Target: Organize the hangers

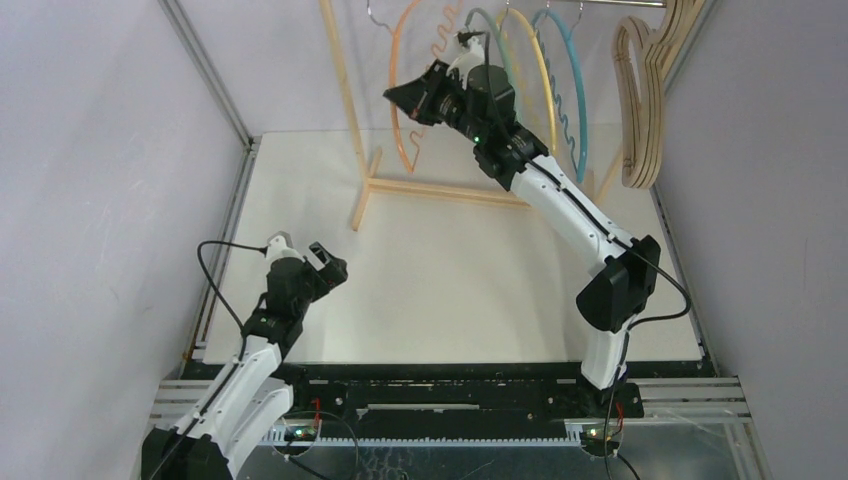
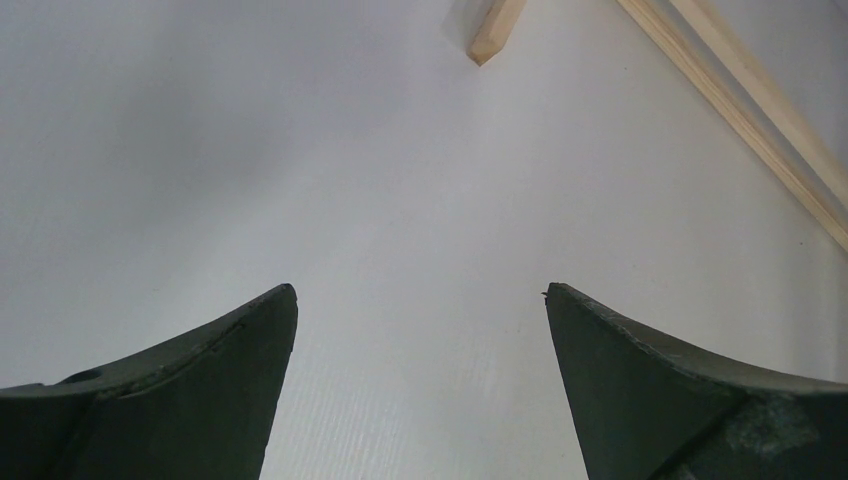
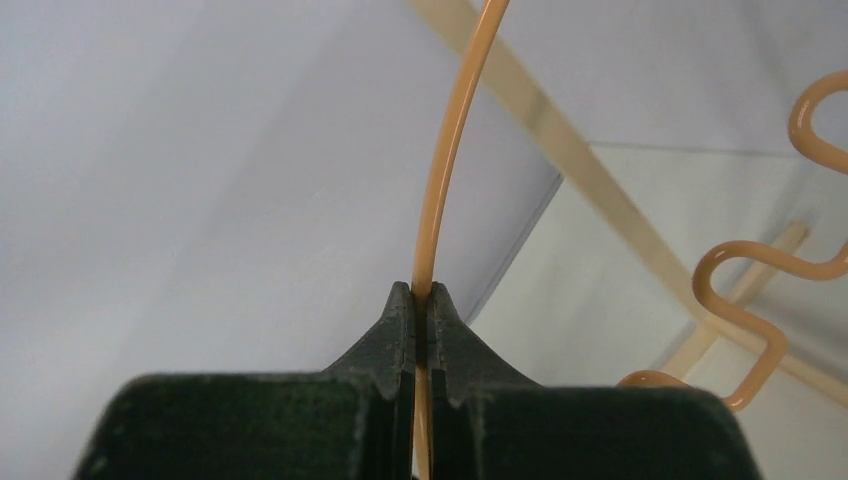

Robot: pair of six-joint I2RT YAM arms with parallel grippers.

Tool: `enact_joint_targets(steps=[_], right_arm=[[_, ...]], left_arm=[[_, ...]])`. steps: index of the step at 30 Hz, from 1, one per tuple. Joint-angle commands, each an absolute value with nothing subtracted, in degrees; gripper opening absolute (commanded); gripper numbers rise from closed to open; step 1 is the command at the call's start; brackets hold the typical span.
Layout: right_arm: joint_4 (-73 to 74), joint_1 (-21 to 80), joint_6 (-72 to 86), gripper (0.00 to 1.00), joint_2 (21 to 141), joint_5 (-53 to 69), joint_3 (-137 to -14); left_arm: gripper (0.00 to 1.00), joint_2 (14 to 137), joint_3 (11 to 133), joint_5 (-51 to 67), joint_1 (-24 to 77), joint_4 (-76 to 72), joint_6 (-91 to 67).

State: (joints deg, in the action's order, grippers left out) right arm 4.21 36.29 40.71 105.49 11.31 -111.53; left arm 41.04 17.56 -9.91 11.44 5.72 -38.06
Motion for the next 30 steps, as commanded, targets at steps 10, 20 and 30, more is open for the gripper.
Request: enact_joint_targets(steps=[10, 20, 30], right_arm=[[-4.9, 33.6, 43.7, 0.0, 107.4, 11.3, -120.3], [-5.2, 35.3, 41.8, 0.0, 103.4, 12.2, -113.7], [-6.2, 35.4, 39.5, 0.0, 98.9, 12.2, -109.4]], left_arm=[[0.99, 43.8, 18.9, -9.6, 11.0, 3.5, -37.6], [0.99, 45.1, 18.4, -9.3, 11.1, 2.6, -37.7], [0.99, 45.3, 18.5, -9.4, 11.0, 2.3, -37.8]])
